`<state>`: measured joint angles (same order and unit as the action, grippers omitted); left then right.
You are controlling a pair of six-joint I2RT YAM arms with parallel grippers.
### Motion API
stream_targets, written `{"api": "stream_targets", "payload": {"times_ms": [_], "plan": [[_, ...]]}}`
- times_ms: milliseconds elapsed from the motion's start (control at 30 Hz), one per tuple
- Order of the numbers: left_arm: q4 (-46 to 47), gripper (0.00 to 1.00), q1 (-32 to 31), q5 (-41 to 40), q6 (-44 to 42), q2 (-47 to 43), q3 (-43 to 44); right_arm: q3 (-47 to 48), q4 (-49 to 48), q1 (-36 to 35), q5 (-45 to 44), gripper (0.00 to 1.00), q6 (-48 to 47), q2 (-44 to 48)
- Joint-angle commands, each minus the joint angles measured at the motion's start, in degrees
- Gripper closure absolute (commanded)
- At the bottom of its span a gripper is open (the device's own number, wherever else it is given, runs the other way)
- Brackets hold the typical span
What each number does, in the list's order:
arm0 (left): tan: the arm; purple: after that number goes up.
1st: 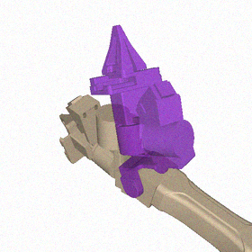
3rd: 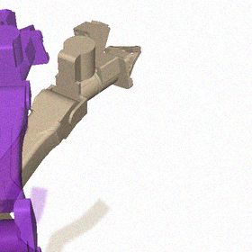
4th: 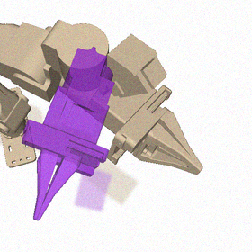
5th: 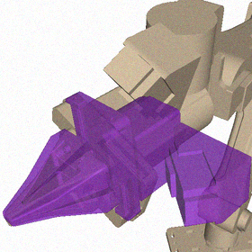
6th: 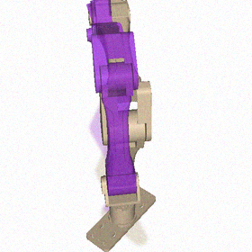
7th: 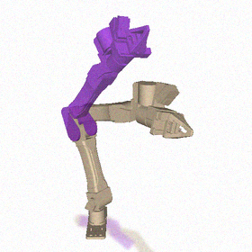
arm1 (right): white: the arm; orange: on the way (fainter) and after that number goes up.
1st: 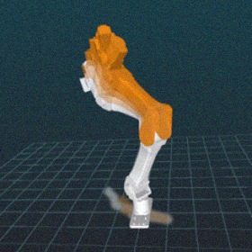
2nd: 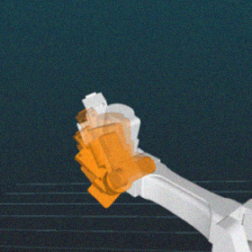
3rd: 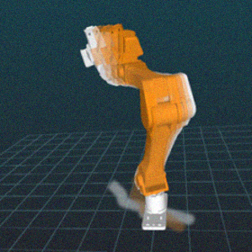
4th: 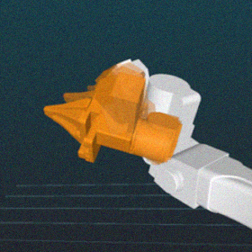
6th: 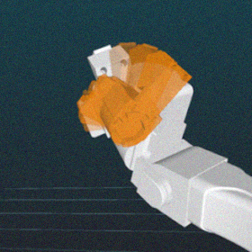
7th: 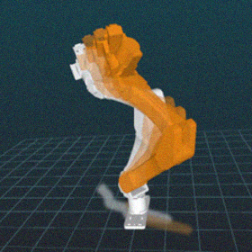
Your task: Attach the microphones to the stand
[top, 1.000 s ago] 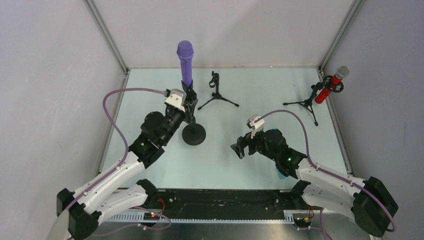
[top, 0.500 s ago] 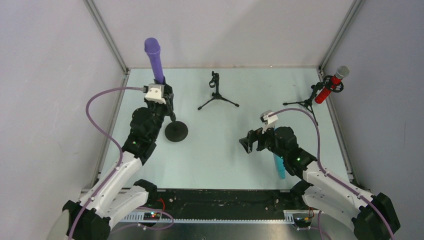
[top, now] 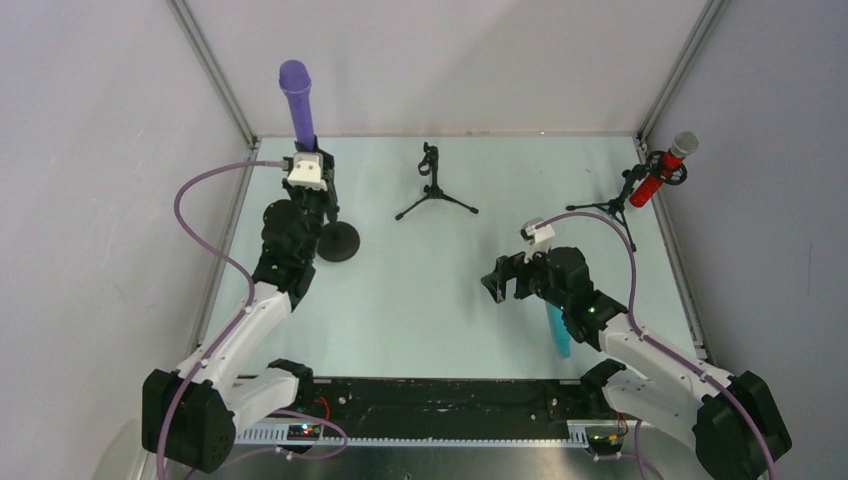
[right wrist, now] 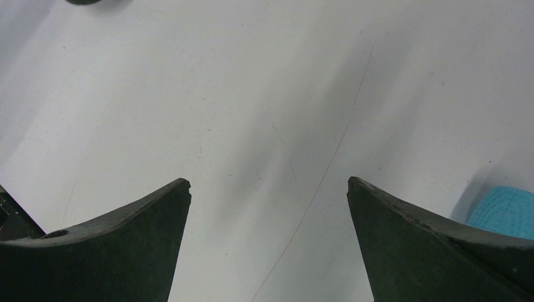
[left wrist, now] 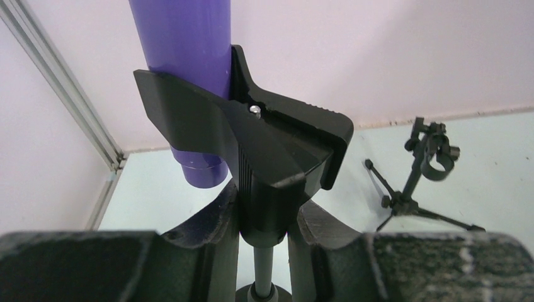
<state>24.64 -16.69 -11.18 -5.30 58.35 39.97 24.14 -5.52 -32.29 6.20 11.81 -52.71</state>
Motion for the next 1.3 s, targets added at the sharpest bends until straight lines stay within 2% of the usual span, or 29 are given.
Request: {"api": "stream_targets", "payload": {"times_ms": [0, 400, 900, 1100, 1167, 1267], "plan": [[17.11, 1.00, 1.95, 2.51, -1.45, 2.18, 0.68, 2.25, -4.15, 0.77, 1.58, 0.01, -0.36, -1.18], [26.78, 1.00, 4.89, 5.32, 1.31, 11.70, -0.38, 2.14, -3.34, 1.37, 1.79, 0.01, -0.92, -2.71], [29.23, 0.99, 6.32, 5.16, 4.86, 12.77, -4.07, 2.18, -4.41, 1.69, 1.87, 0.01, -0.45, -4.28], [29.21, 0.82, 6.32, 4.35, 3.44, 13.07, -4.23, 2.23, -4.71, 1.62, 2.48, 0.01, -0.37, -5.03], [29.20, 0.63, 6.26, 4.84, 2.63, 12.91, -4.39, 2.22, -4.68, 1.63, 2.69, 0.01, -0.39, -5.26], [29.18, 0.43, 6.31, 4.91, 1.71, 12.57, -4.72, 2.23, -4.83, 1.65, 2.93, 0.01, -0.43, -5.66]]}}
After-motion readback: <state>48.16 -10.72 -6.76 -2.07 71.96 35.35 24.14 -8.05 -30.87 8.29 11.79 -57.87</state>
